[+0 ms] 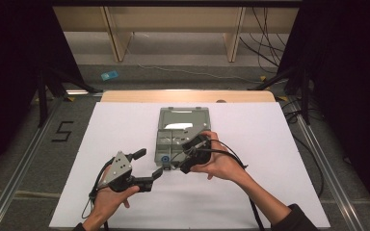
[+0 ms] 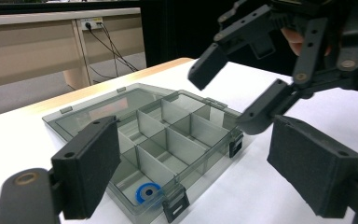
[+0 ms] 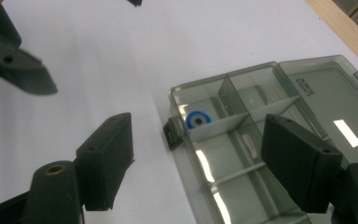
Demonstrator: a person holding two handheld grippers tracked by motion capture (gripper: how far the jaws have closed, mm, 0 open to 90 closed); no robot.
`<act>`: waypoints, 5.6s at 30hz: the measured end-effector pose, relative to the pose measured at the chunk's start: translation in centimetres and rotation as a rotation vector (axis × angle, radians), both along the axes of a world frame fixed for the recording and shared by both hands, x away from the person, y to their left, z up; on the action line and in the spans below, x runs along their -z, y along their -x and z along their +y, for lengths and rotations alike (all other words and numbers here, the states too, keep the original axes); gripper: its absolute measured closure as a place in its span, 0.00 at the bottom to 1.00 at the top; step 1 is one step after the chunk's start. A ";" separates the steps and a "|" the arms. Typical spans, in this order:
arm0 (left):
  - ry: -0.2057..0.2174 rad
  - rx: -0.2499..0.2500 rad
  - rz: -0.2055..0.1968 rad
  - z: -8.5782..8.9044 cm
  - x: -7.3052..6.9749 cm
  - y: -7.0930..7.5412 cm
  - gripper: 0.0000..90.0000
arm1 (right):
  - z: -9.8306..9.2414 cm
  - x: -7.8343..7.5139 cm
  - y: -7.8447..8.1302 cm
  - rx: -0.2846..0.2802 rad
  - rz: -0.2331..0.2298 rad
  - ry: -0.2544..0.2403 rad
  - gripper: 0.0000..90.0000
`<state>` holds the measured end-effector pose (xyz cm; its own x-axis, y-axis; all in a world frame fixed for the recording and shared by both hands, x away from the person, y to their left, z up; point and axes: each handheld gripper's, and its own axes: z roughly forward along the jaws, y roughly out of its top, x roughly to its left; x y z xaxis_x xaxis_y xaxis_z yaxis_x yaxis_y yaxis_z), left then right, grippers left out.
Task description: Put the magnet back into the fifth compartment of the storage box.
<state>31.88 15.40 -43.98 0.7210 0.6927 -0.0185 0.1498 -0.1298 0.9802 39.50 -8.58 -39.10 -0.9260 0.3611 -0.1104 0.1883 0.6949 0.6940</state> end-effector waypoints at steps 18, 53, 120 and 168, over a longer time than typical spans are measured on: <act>0.002 0.003 0.000 0.0 0.0 0.0 0.18 | -2.8 1.2 1.8 0.027 0.014 0.003 0.29; -0.021 0.023 0.021 -0.3 0.3 0.0 0.18 | -5.0 1.8 4.2 0.027 0.019 -0.023 0.29; -0.017 0.009 0.012 -0.1 0.2 0.1 0.18 | -10.3 2.2 6.8 0.143 -0.041 -0.299 0.28; -0.017 0.009 0.012 -0.1 0.2 0.2 0.18 | -13.7 3.2 9.1 0.245 -0.039 -0.414 0.24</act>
